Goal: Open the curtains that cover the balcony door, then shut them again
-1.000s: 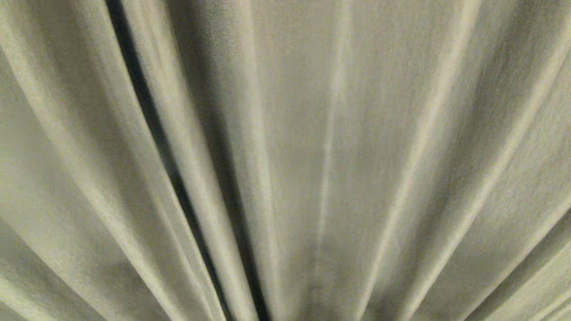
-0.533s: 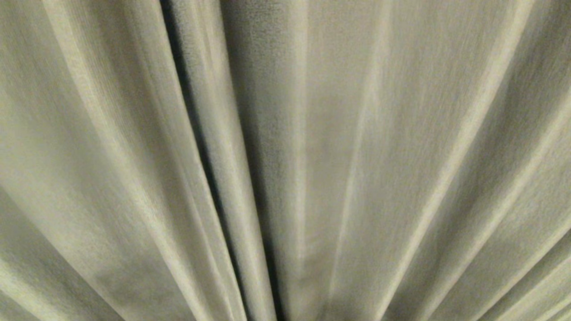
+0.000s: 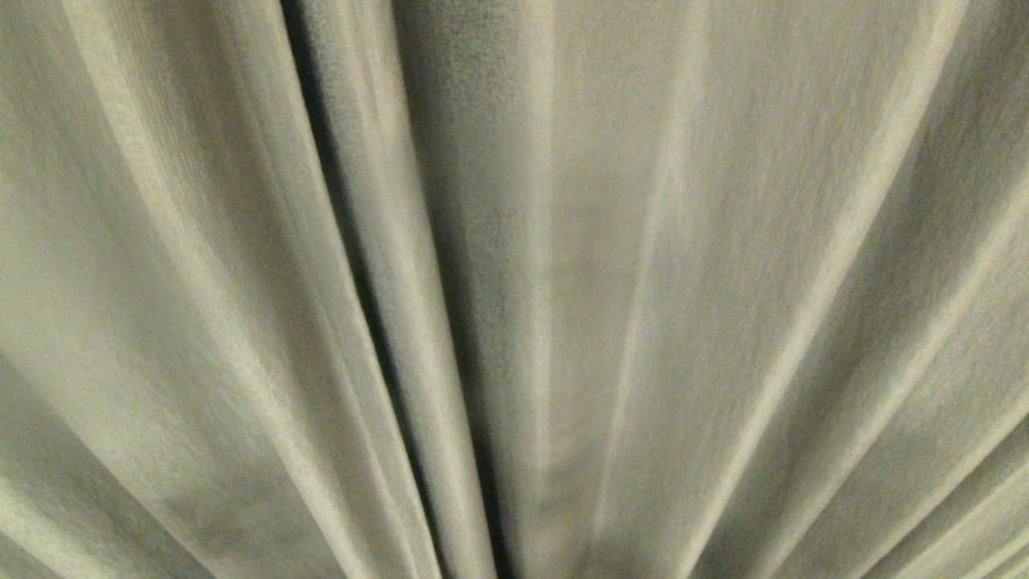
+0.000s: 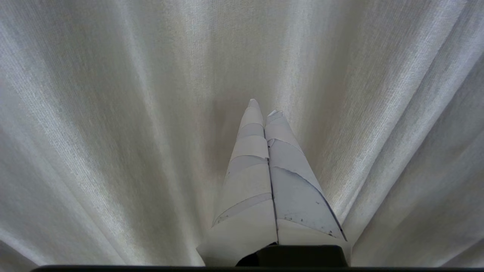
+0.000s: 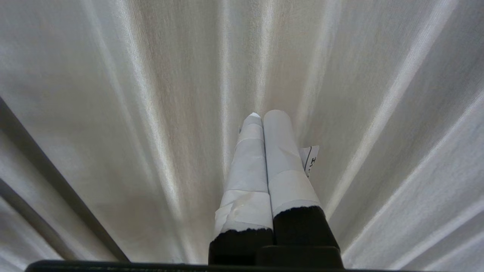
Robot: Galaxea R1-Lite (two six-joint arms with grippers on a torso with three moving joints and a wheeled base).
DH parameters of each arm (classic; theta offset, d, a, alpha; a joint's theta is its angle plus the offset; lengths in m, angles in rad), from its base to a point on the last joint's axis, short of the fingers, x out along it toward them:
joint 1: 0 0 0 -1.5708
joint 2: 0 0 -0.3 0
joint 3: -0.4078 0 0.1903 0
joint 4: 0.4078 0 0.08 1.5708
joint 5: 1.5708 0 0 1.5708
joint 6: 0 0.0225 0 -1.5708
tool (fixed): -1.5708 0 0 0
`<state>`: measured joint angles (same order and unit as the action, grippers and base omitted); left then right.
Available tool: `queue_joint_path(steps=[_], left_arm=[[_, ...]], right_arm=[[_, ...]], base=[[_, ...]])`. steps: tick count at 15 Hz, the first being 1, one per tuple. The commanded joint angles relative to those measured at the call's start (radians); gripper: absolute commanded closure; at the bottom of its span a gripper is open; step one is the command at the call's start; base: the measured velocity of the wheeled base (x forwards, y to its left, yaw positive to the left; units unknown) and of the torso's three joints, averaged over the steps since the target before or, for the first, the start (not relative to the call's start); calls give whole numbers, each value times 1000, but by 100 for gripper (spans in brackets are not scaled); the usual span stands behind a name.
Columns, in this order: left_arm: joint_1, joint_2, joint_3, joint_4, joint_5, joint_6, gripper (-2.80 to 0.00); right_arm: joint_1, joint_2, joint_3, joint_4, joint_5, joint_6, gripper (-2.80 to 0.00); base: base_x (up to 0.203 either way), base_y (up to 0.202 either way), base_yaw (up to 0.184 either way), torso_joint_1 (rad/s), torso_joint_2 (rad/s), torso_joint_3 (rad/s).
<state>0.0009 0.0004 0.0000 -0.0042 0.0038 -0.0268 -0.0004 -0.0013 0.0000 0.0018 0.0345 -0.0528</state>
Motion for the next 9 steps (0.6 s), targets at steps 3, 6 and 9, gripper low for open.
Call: queue_joint_path(steps=[3, 6, 9], left_arm=[[1, 0, 0, 0, 1, -1, 0], [1, 0, 0, 0, 1, -1, 0], [1, 0, 0, 0, 1, -1, 0]], right_arm=[[0, 1, 0, 1, -1, -2, 0], [0, 1, 0, -2, -1, 10, 0], [0, 1, 0, -2, -1, 11, 0]], base=[[0, 0, 0, 0, 0, 0], [0, 0, 0, 0, 0, 0], [0, 0, 0, 0, 0, 0]])
